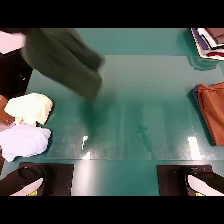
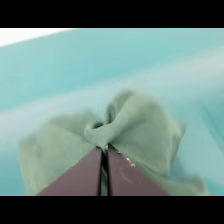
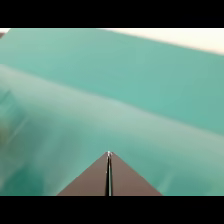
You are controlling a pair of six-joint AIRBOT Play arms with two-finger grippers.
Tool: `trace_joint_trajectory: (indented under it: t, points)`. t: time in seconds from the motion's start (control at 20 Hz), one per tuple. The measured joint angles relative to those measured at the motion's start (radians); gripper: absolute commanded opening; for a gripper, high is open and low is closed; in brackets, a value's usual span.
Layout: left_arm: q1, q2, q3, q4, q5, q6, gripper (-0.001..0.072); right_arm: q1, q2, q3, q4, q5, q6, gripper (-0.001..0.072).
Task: Fold the shirts.
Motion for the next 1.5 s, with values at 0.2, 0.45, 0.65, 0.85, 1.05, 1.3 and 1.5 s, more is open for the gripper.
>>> trace_joint_trajectory:
  t: [0.2,0.45,0.65,0.85,1.05,1.3,1.5]
  points:
    - [-0.206,-0.151,-0.027,-0.023,-0.011,-0.005,0.06,-0.033,0.003,0.046,-0.014,0.051,0.0,0.0022]
    - [-0.199,-0.269,-0.041,0.023,0.013,-0.034,0.06,-0.047,0.004,0.061,-0.018,0.118,0.0,0.0021]
    - [-0.01,-0.291,-0.147,-0.043,-0.012,-0.082,0.06,-0.048,0.002,0.063,-0.018,0.135,0.0,0.0021]
    - [0.145,-0.301,-0.397,-0.296,0.04,-0.036,0.06,-0.045,-0.012,0.064,-0.019,0.144,0.0,0.0022]
    - [0.197,-0.36,-0.59,-0.477,0.131,0.021,0.06,-0.021,-0.038,0.064,-0.019,0.148,0.0,0.0022]
    - [0.214,-0.45,-0.656,-0.657,0.251,0.08,0.0417,0.007,-0.083,0.063,-0.019,0.17,-0.001,0.0021]
    - [0.221,-0.473,-0.638,-0.715,0.298,0.111,0.0031,0.012,-0.108,0.06,-0.019,0.217,0.0,0.0022]
